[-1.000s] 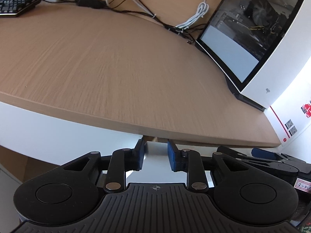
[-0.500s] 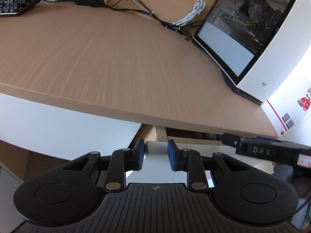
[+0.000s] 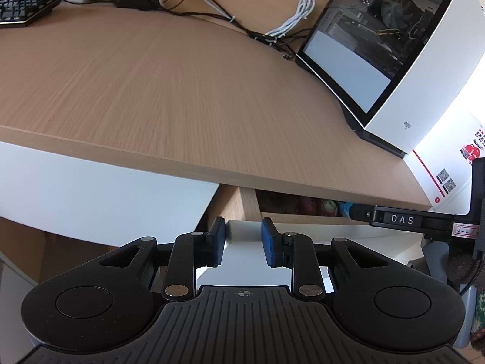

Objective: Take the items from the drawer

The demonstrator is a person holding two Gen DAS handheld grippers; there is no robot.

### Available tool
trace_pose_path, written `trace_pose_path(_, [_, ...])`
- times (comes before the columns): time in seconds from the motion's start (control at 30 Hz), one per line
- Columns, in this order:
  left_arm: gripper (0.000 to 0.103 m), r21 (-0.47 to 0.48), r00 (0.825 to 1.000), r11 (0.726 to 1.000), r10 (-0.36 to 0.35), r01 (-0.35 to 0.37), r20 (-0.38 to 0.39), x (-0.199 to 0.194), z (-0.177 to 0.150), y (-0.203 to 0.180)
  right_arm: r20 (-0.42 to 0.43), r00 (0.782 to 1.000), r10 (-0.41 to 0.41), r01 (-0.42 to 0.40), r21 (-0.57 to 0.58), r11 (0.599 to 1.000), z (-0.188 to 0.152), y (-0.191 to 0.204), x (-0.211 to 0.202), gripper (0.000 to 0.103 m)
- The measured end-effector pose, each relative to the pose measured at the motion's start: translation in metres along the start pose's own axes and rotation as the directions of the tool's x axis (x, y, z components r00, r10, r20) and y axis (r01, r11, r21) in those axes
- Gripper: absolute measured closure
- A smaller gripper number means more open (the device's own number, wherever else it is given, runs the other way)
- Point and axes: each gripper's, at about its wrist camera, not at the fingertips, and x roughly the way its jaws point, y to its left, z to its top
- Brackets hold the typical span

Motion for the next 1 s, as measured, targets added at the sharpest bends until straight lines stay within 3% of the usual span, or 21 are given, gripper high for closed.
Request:
trace_pose_path(0.3, [0.079,0.013,1.000,1.000,-0.008,0.008,-0.006,-0.009,0.002,0.001,-0.019,1.000,-0.010,0.009,-0.027,1.000,0.002,-0.011,0.013,0.000])
trace_pose_path(0.4, [0.079,0.073,1.000,0.997,0.021,-0.022,0.010,-0.018,0.012,-0.012,-0.036,0.999,-0.017,0.015,-0.035,0.999,0.004,-0.016,0.015,0.000])
trace_pose_path(0.53, [0.079,0.156,0.998,0.988,-0.005,0.014,-0.057,-0.004,0.028,-0.048,-0.048,0.999,0.002,-0.004,-0.041,0.999,0.007,-0.021,0.018,0.000])
trace_pose_path(0.67, [0.079,0.269,0.993,0.963,0.049,-0.019,-0.106,0.033,0.038,-0.092,-0.040,0.999,0.014,-0.015,-0.025,1.000,0.001,-0.024,0.012,0.000])
trace_pose_path(0.87, [0.079,0.269,0.960,0.963,0.078,-0.003,-0.268,0.084,0.032,-0.114,-0.014,0.998,0.067,-0.066,0.024,0.998,-0.005,-0.044,0.000,0.000])
trace_pose_path(1.0, [0.079,0.248,0.955,0.967,0.120,-0.051,-0.272,0.096,0.026,-0.119,0.035,0.999,0.022,-0.021,-0.017,1.000,-0.009,-0.066,-0.006,0.000])
